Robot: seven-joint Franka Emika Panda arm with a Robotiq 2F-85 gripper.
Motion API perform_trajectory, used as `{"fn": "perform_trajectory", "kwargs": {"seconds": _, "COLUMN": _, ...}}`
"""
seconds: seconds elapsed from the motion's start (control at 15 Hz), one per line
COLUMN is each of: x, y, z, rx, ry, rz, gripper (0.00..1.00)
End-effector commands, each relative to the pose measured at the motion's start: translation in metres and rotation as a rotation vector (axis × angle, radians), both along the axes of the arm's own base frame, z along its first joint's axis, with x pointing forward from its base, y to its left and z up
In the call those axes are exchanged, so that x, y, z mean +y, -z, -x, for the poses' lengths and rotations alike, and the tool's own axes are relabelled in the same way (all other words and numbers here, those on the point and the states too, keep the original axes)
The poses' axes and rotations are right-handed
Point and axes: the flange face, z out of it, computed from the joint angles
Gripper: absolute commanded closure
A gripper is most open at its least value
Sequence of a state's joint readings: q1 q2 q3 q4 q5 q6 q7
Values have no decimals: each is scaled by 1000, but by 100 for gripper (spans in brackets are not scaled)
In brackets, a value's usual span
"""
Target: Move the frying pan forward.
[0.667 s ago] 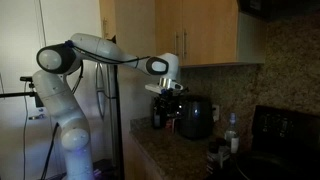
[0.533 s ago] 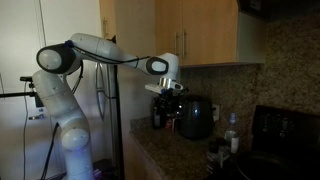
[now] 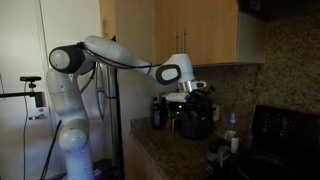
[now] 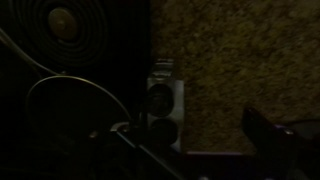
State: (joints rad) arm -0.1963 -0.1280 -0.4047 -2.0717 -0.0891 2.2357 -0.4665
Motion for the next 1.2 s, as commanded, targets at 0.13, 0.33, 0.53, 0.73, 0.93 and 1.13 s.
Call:
{"fn": "perform_trajectory", "kwargs": {"seconds": 0.13, "x": -56, "y": 5, "z": 0, "rx": -40, "ry": 112, "rz": 15, "gripper": 0}}
{"fn": "perform_trajectory", "kwargs": {"seconds": 0.33, "x": -64, "y": 18, "z": -11, "rx": 14, "ry": 27, "rz": 150, "gripper": 0}}
{"fn": "perform_trajectory", "kwargs": {"seconds": 0.53, "x": -108, "y": 31, "z": -19, "rx": 82, "ry": -1, "rz": 309, "gripper": 0}}
{"fn": "perform_trajectory", "kwargs": {"seconds": 0.73, "x": -159, "y": 55, "z": -16, "rx": 113, "ry": 8, "rz": 326, "gripper": 0}}
{"fn": "perform_trajectory", "kwargs": {"seconds": 0.93, "x": -161, "y": 62, "z": -5, "rx": 111, "ry": 46, "rz": 284, "gripper": 0}}
{"fn": "perform_trajectory", "kwargs": {"seconds": 1.13, "x": -189, "y": 84, "z": -8, "rx": 129, "ry": 67, "rz": 273, "gripper": 0}}
